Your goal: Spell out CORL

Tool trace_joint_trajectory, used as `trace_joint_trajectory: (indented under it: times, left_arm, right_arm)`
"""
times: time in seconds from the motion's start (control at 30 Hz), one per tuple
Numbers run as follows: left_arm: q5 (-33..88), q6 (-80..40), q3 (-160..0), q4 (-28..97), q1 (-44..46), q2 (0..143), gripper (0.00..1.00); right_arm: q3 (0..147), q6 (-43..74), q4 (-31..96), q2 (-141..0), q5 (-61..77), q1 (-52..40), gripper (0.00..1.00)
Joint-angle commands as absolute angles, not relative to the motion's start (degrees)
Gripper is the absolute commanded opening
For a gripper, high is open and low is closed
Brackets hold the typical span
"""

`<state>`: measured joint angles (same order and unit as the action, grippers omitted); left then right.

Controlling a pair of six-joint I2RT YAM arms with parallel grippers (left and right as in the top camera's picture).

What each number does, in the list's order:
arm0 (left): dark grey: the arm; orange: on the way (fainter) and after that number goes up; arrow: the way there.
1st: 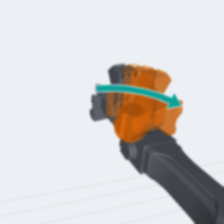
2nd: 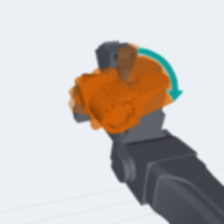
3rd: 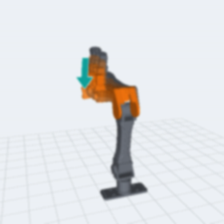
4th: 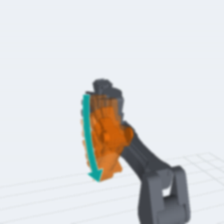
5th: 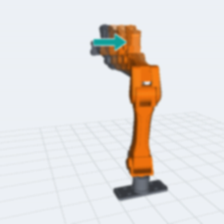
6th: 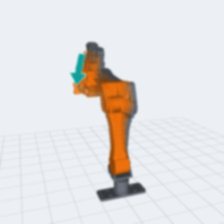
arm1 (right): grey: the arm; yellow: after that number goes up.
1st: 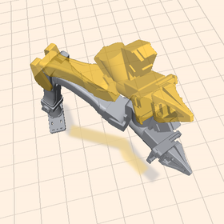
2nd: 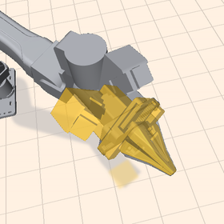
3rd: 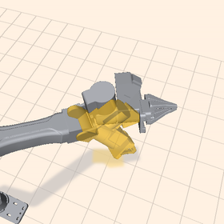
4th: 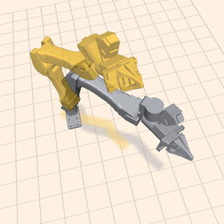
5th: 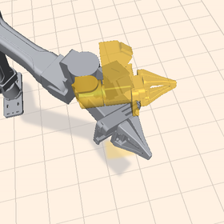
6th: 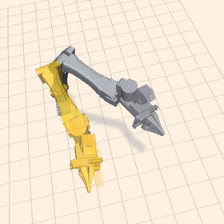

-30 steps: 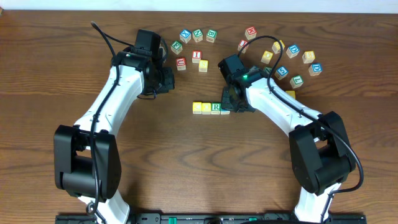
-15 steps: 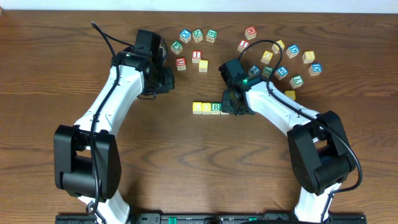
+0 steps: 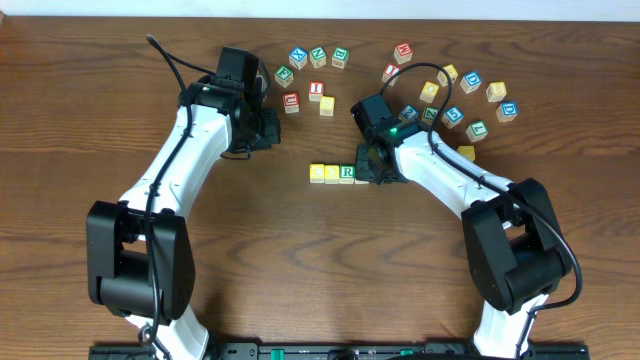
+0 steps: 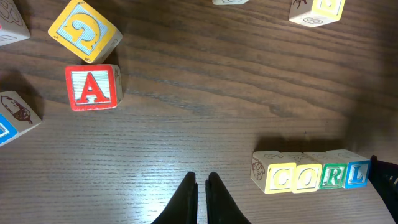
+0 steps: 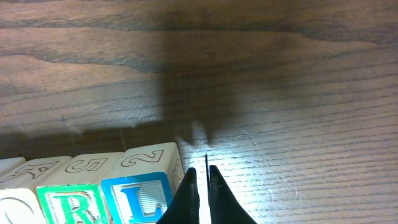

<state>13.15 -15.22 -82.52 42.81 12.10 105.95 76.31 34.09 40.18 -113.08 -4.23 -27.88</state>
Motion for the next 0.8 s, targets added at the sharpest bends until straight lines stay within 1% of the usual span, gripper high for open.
trace_joint_trajectory:
  times: [0.0, 0.77]
  left_arm:
    - [12.38, -15.53, -82.61, 42.7, 11.99, 104.9, 0.08]
    - [12.38, -15.53, -82.61, 41.87, 11.99, 104.9, 0.08]
  right_arm:
    - [76.05, 33.34, 40.05, -111.68, -4.16, -28.23, 0.03]
    - [76.05, 30.98, 39.46, -111.68, -2.63, -28.97, 0.03]
